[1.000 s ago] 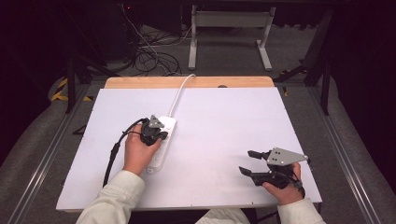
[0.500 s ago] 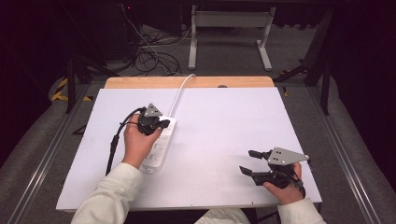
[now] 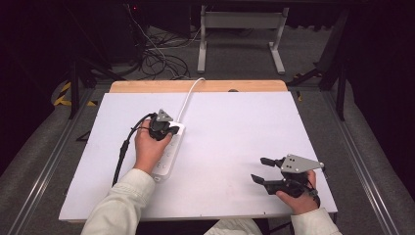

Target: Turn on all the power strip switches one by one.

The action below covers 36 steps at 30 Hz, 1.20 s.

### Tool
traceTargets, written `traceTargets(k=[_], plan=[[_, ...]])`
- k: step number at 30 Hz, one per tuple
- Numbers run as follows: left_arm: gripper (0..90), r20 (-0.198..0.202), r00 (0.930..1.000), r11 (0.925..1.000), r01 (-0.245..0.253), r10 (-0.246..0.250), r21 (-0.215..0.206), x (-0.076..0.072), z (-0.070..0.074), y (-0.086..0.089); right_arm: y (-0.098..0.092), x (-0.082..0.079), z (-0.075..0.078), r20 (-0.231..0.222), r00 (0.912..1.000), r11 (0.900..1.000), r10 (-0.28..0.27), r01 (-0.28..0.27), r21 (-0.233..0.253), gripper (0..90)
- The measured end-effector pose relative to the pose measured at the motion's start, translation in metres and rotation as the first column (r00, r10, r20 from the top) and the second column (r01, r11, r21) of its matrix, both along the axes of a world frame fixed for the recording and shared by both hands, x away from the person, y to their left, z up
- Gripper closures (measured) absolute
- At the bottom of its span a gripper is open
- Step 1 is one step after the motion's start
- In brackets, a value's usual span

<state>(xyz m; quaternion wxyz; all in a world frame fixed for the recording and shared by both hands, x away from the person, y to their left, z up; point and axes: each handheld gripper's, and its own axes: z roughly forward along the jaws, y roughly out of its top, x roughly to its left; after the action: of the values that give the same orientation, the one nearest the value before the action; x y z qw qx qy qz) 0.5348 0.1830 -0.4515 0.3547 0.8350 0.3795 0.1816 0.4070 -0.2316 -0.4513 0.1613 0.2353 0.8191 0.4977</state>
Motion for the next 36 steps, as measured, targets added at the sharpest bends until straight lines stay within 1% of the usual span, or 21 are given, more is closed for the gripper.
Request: traceTargets(k=[1,4,5,6,8,10,11,14,21,27,30,31,35,36], plan=[[90.0,0.002,1.0000,1.0000,-0.002,0.002,0.006,0.001,-0.001,0.000,0.000,0.000,0.000,0.000,1.0000,1.000,0.000,0.000,0.000,34.5],[90.0,0.003,1.0000,0.9999,0.008,-0.008,0.007,0.001,-0.003,-0.002,0.000,0.000,0.000,0.000,1.0000,1.000,0.001,-0.001,0.000,34.4],[90.0,0.008,0.9999,0.9998,0.012,-0.012,0.016,0.002,-0.003,-0.002,0.000,0.000,0.000,-0.001,1.0000,1.000,-0.001,0.001,0.001,34.4],[90.0,0.001,0.9999,0.9999,0.010,-0.010,0.009,0.002,-0.004,-0.003,0.000,0.000,0.000,-0.001,1.0000,1.000,0.000,0.000,0.001,34.3],[90.0,0.003,0.9999,0.9995,0.014,-0.014,0.030,0.002,-0.005,-0.005,0.000,0.000,0.000,-0.002,1.0000,1.000,0.001,-0.001,0.001,34.3],[90.0,0.009,0.9999,0.9996,0.010,-0.010,0.027,0.002,-0.006,-0.005,0.000,0.000,0.000,-0.001,1.0000,1.000,0.002,-0.002,0.000,34.3],[90.0,0.005,0.9999,0.9997,0.010,-0.010,0.022,0.002,-0.007,-0.006,0.000,0.000,0.000,-0.001,1.0000,1.000,0.002,-0.002,0.000,34.3],[90.0,0.007,0.9999,0.9994,0.011,-0.011,0.031,0.002,-0.006,-0.006,0.000,0.000,0.000,-0.001,1.0000,1.000,0.002,-0.002,0.001,34.3],[90.0,0.005,1.0000,0.9992,-0.001,0.000,0.039,0.000,-0.006,-0.007,0.000,-0.001,0.000,0.001,1.0000,1.000,0.003,-0.003,-0.001,34.3],[90.0,0.011,0.9999,0.9989,-0.002,0.002,0.047,0.000,-0.007,-0.008,0.000,-0.001,0.000,0.002,1.0000,1.000,0.005,-0.005,-0.002,34.3],[90.0,0.015,0.9999,0.9981,-0.006,0.005,0.062,-0.001,-0.007,-0.009,0.000,-0.001,0.000,0.002,1.0000,1.000,0.004,-0.004,0.000,34.3],[90.0,0.017,0.9999,0.9983,-0.004,0.003,0.058,-0.001,-0.008,-0.010,0.000,-0.001,0.000,0.003,1.0000,1.000,0.005,-0.005,-0.001,34.3],[90.0,0.022,0.9997,0.9977,-0.004,0.003,0.068,-0.002,-0.008,-0.010,0.001,-0.002,0.000,0.003,1.0000,1.000,0.007,-0.007,-0.002,34.3],[90.0,0.020,0.9998,0.9979,-0.007,0.005,0.064,-0.002,-0.008,-0.010,0.001,-0.002,0.000,0.003,1.0000,1.000,0.007,-0.007,-0.002,34.3]])
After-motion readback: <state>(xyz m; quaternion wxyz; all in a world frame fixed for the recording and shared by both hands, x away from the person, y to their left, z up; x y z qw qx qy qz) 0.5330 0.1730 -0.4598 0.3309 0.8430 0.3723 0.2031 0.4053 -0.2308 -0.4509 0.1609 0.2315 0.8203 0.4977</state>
